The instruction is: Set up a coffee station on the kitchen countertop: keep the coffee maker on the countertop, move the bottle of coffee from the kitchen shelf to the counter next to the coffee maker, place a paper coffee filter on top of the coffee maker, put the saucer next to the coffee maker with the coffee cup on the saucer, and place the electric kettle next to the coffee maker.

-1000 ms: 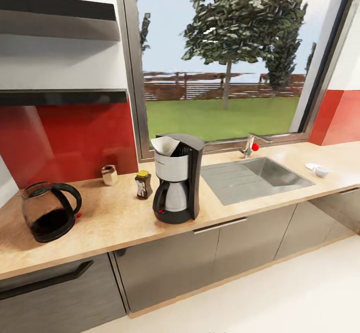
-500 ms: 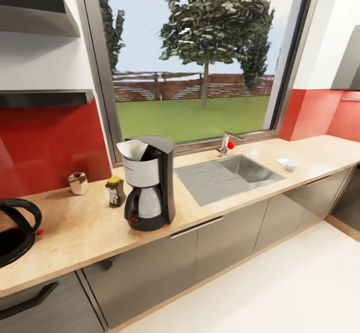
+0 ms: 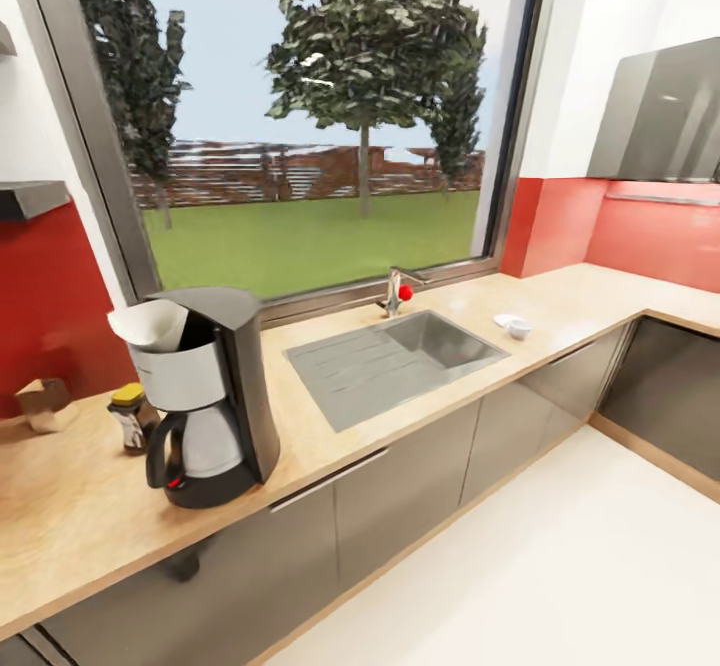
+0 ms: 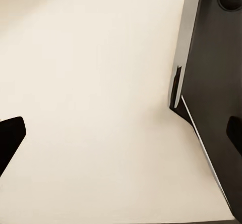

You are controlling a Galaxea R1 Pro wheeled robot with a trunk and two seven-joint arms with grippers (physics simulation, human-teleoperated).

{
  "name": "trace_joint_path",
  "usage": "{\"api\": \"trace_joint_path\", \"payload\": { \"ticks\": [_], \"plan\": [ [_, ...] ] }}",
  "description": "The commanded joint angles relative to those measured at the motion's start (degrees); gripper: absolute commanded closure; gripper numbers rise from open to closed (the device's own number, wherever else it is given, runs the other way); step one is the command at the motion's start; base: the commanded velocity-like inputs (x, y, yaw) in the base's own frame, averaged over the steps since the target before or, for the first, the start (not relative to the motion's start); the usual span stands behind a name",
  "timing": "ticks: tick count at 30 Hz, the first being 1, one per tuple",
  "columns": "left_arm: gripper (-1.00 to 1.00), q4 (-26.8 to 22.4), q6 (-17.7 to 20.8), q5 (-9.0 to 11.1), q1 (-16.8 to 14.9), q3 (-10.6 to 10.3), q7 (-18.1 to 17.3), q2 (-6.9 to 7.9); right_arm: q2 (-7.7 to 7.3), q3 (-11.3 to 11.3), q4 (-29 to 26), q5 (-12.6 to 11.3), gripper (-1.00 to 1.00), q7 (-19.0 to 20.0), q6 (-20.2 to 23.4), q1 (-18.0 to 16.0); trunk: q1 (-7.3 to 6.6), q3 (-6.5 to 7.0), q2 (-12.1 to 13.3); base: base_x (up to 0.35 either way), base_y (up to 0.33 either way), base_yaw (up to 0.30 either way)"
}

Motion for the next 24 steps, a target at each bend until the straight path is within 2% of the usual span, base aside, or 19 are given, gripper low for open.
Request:
{"api": "trace_joint_path", "payload": {
  "ticks": [1, 24],
  "plan": [
    [-1.00, -0.03, -0.16, -0.61, 0.01, 0.48, 0.19, -0.01, 0.01, -0.06, 0.07, 0.01, -1.00, -0.06, -0.20, -0.06, 0.05, -0.10, -0.10, 0.243, -0.197, -0.265],
    [-1.00, -0.21, -0.15, -0.37, -0.24, 0.48, 0.14, -0.09, 0.01, -0.06, 0.10, 0.02, -1.00, -0.06, -0.20, -0.06, 0.05, -0.10, -0.10, 0.244, -0.199, -0.265]
  ]
}}
